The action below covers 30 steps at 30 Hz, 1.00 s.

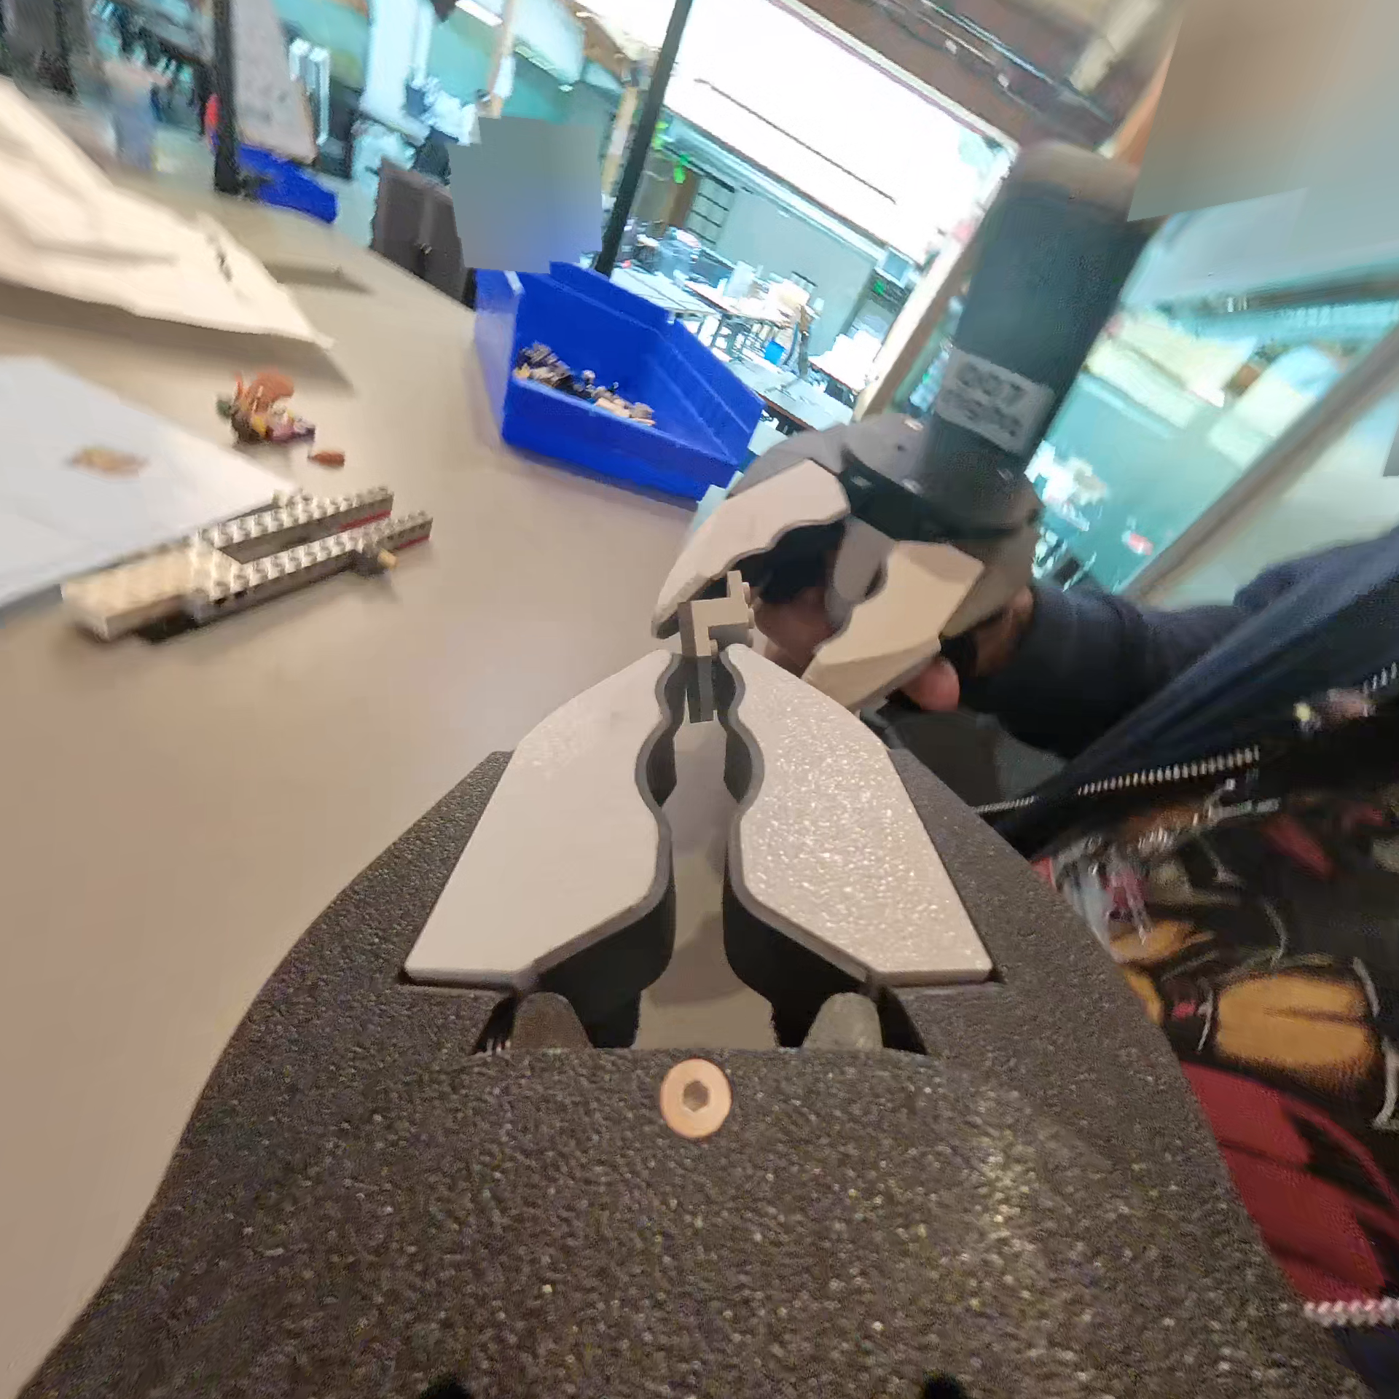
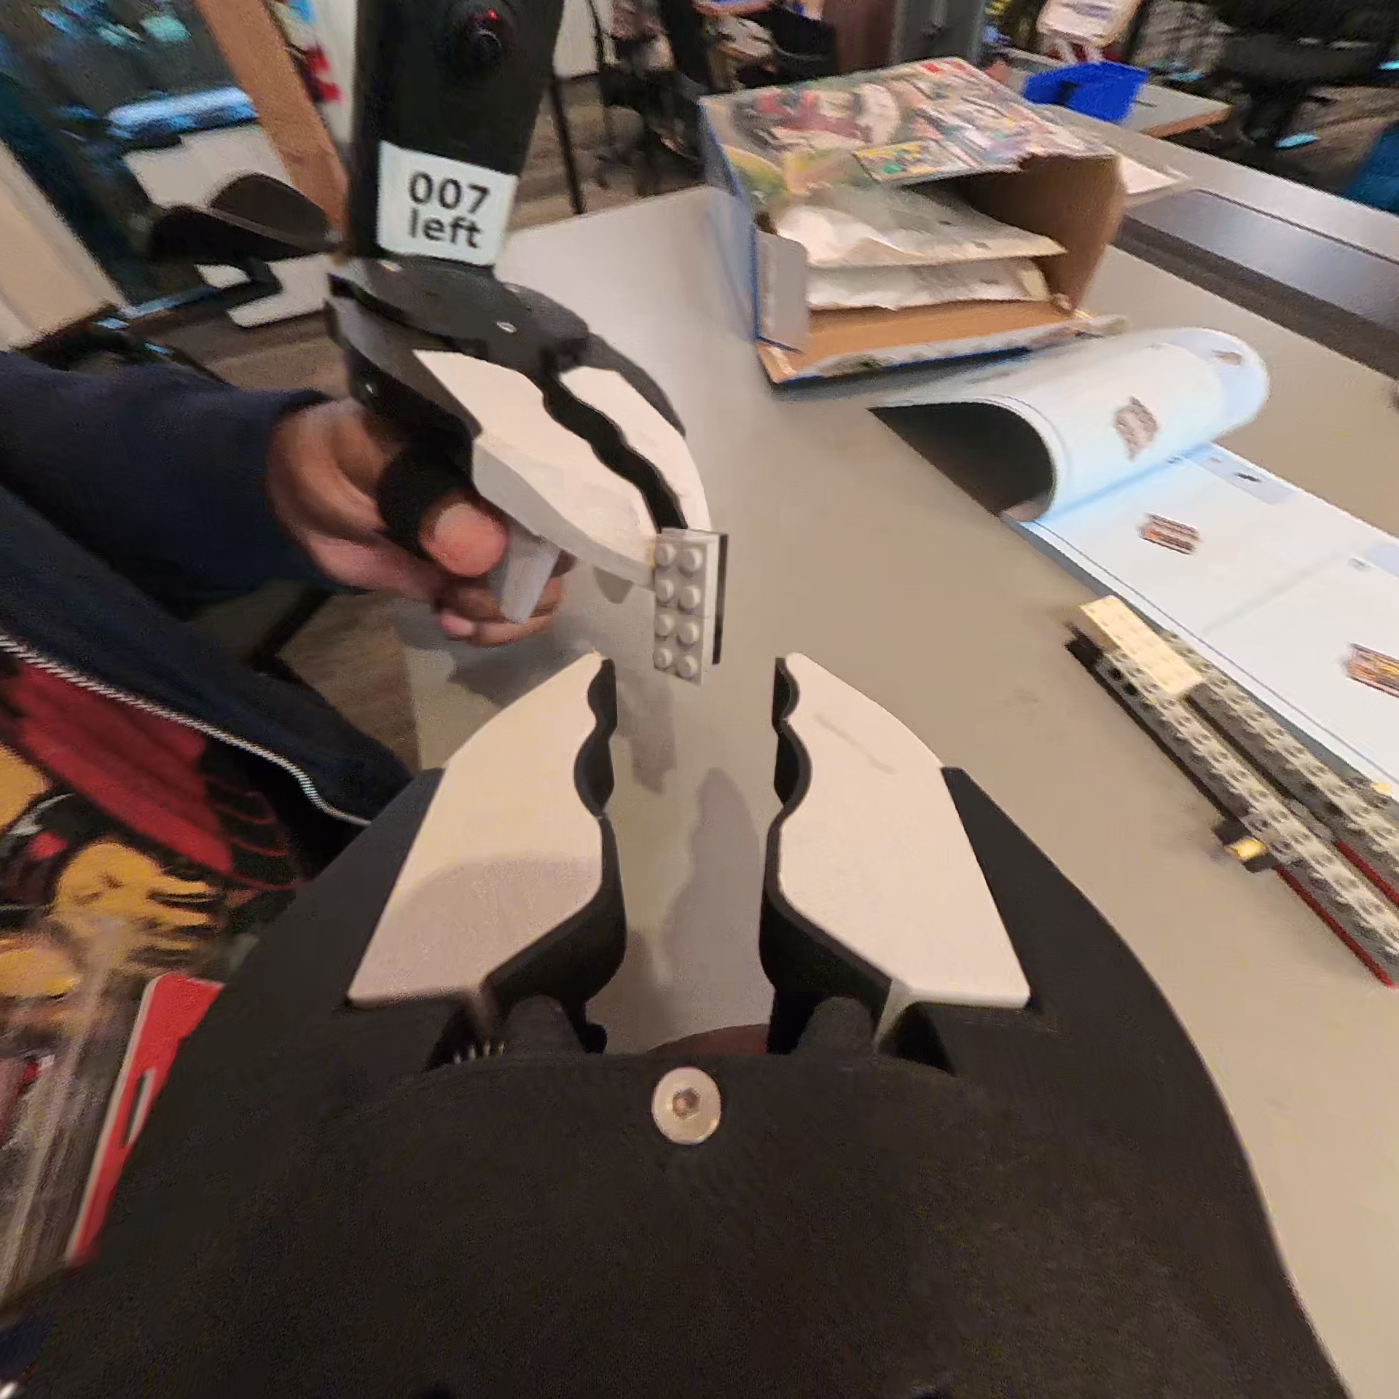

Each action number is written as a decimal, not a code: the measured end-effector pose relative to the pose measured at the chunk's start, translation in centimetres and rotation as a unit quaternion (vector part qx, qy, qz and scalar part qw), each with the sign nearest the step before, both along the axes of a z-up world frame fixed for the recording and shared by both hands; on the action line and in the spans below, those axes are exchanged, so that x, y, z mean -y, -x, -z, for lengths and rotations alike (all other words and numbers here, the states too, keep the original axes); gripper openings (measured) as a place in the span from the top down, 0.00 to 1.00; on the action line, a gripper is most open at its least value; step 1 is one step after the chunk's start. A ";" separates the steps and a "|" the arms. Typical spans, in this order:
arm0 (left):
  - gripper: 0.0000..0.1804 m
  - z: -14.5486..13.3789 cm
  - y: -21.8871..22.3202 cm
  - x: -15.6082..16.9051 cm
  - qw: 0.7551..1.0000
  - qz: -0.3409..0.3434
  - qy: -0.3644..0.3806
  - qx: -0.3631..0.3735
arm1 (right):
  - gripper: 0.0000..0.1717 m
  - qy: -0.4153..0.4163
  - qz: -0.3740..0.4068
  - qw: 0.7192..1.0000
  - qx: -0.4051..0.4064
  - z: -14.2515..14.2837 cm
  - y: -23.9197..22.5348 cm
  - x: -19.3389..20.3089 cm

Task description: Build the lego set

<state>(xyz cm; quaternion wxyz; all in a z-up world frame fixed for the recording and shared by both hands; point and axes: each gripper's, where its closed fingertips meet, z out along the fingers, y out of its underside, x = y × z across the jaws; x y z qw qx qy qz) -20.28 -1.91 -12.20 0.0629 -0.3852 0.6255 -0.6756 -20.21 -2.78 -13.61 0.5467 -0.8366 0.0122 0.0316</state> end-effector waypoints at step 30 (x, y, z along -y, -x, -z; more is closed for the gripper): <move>0.69 2.9 -7.4 -4.3 0.993 -0.077 -0.088 -0.011 | 0.84 0.187 0.042 0.974 -0.123 8.9 -5.6 -0.1</move>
